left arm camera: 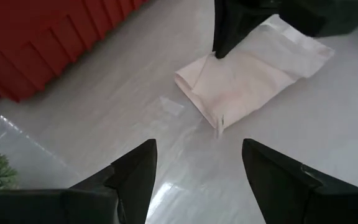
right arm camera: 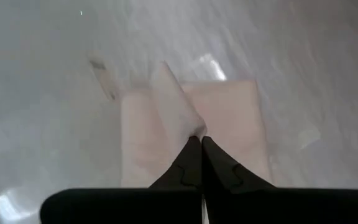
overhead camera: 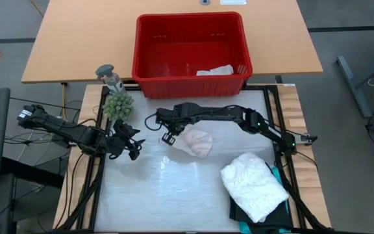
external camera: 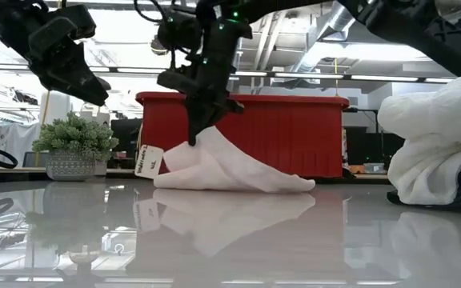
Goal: Fold Laundry from Bin
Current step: Fold the white underwear
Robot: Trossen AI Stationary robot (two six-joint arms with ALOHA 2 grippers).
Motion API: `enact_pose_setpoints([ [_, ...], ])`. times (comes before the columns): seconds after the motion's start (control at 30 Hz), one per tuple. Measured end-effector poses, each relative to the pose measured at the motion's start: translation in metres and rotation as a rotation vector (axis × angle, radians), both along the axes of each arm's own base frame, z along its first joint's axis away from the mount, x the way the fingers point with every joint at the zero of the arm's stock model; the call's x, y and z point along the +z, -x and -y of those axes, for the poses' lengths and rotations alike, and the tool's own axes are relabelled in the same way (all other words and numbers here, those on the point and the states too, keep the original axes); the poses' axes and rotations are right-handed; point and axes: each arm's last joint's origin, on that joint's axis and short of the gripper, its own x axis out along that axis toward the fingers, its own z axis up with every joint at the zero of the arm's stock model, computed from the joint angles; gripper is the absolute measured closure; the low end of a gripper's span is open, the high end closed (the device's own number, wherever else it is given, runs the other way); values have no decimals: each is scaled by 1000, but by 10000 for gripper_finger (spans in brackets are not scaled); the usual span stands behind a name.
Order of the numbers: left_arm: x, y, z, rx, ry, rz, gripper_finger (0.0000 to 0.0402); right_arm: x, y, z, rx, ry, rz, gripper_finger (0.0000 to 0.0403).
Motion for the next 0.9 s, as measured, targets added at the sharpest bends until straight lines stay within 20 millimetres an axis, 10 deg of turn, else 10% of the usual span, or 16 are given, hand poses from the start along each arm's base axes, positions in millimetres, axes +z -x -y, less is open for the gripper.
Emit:
enact_pose_setpoints([
  [0.9,-2,1,0,37,62,12,175,-22,25,48,-41,-54,-184,182],
])
